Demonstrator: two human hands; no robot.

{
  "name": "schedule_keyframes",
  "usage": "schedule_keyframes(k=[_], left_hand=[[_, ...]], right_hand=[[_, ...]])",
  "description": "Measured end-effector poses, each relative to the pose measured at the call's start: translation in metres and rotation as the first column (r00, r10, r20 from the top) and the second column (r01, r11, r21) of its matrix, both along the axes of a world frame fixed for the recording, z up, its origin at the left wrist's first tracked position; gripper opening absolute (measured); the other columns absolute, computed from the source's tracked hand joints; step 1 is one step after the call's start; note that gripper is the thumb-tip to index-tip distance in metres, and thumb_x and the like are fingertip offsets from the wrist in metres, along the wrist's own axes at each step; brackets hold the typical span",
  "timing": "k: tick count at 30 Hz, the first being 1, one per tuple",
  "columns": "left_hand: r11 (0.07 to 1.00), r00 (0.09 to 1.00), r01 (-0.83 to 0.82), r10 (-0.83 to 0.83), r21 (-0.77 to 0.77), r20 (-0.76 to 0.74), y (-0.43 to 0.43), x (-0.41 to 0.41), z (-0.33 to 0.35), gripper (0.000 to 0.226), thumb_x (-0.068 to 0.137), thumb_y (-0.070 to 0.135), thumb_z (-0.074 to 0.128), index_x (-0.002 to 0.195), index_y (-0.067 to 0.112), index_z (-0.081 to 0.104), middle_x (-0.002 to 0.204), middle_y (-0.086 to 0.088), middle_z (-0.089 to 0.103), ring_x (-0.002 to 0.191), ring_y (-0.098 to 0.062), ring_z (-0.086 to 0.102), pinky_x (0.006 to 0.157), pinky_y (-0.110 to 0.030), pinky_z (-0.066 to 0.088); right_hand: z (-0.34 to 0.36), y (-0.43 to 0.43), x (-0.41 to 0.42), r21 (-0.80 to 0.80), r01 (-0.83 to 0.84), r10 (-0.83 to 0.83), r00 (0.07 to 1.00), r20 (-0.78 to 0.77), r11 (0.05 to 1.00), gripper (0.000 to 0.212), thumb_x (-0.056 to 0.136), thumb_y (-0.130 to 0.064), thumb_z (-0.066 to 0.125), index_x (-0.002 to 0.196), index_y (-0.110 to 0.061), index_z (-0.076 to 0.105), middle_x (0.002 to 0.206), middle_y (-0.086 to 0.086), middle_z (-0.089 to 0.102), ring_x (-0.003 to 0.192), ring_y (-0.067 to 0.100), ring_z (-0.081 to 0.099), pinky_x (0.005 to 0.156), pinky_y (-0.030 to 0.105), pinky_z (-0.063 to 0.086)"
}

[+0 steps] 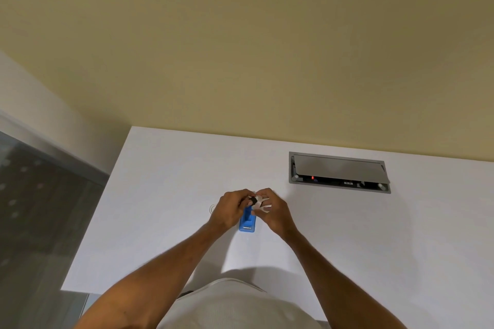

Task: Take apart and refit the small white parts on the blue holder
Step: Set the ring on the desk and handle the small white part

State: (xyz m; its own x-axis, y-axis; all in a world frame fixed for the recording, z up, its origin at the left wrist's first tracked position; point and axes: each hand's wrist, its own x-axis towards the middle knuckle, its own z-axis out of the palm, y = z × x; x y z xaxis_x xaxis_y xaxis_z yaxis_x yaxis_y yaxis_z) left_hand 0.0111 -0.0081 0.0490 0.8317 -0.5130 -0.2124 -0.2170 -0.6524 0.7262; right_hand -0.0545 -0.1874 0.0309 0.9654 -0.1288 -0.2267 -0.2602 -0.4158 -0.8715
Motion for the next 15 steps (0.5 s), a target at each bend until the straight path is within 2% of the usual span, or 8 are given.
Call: schedule_keyframes(k=[5, 15], left_hand=[[0.998, 1.0, -0.007, 0.005, 0.055, 0.026, -0.0024, -0.0036, -0.001, 0.027, 0.103, 0.016, 0.05, 0.12, 0.026, 0.068, 0.103, 0.003, 0.079, 0.088, -0.019, 0.071, 0.079, -0.034, 0.057], [0.999, 0.997, 0.017, -0.019, 0.03, 0.073, -0.0036, -0.0013, 0.0035, 0.015, 0.103, 0.033, 0.058, 0.114, 0.025, 0.064, 0.107, 0.004, 0.072, 0.093, -0.018, 0.068, 0.088, -0.039, 0.059]], right_hand=[[0.0016, -0.0013, -0.003, 0.014, 0.004, -0.005, 1.0, 0.023, 1.0, 0.041, 0.085, -0.018, 0.084, 0.119, -0.016, 0.061, 0.11, -0.001, 0.073, 0.097, 0.017, 0.072, 0.085, 0.037, 0.063], [0.003, 0.0008, -0.0035, 0.122, 0.042, -0.048, 0.998, 0.043, 0.992, 0.042, 0.088, -0.024, 0.082, 0.124, -0.023, 0.061, 0.118, -0.01, 0.071, 0.107, 0.018, 0.07, 0.086, 0.038, 0.063]])
